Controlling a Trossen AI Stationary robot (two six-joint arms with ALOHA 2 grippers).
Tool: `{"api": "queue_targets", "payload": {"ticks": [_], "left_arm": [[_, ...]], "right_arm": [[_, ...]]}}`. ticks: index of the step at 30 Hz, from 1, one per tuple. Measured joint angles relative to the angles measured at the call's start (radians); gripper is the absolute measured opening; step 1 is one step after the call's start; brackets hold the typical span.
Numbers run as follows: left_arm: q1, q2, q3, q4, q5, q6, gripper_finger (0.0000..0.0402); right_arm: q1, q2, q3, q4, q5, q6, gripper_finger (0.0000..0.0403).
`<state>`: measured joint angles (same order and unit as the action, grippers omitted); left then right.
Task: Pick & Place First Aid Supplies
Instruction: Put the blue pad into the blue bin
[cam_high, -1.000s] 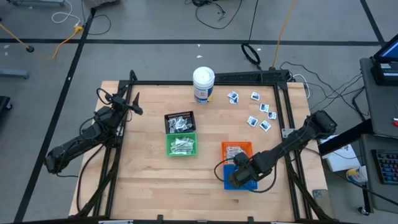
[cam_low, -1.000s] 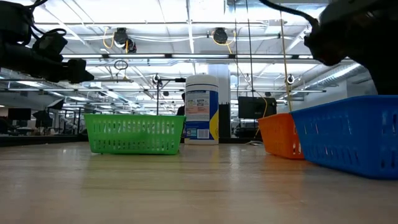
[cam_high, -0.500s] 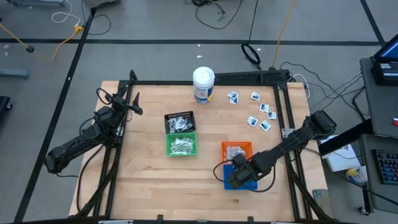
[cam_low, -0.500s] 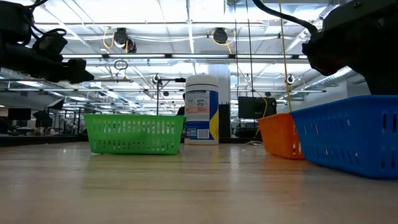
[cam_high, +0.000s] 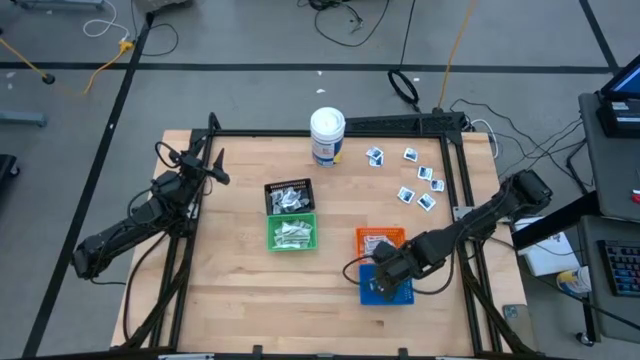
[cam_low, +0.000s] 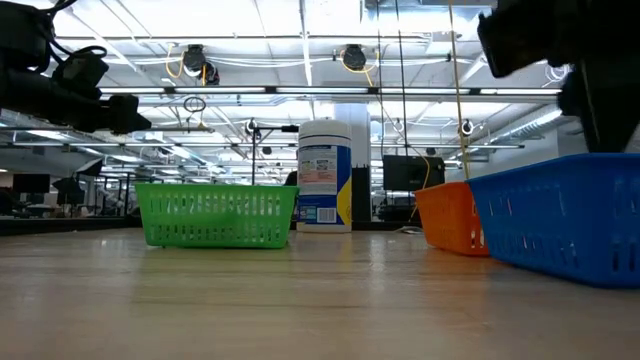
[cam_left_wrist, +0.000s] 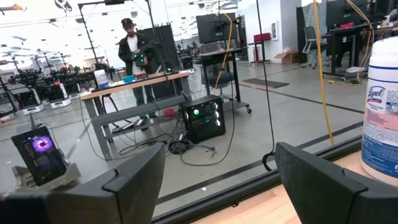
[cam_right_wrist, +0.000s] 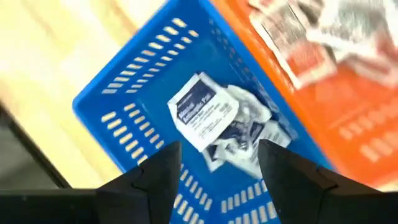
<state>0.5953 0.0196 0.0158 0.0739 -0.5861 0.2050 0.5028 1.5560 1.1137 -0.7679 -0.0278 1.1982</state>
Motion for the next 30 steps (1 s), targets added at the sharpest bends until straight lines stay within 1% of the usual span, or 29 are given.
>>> {"api": "queue_targets", "payload": {"ticks": [7, 12, 15, 22, 30], "left_arm": [[0.000, 0.000, 0.000, 0.000, 0.000, 0.000, 0.0306], [0.000, 0.000, 0.000, 0.000, 0.000, 0.000, 0.0305], [0.000, 0.000, 0.000, 0.000, 0.000, 0.000, 0.0306], [0.000, 0.000, 0.000, 0.000, 0.000, 0.000, 0.0306], [0.000, 0.000, 0.000, 0.000, 0.000, 0.000, 0.0305]], "right_arm": [[-0.056, -0.038, 0.000, 0.001, -0.002, -0.400, 0.0206], [-0.102, -0.064, 0.001, 0.001, 0.000, -0.654, 0.0205], [-0.149, -0.066, 0.001, 0.001, -0.001, -0.782, 0.0204], [-0.343, -0.066, 0.001, 0.001, 0.000, -1.017, 0.0203], [-0.636, -0.066, 0.001, 0.001, 0.000, -1.255, 0.0201]]}}
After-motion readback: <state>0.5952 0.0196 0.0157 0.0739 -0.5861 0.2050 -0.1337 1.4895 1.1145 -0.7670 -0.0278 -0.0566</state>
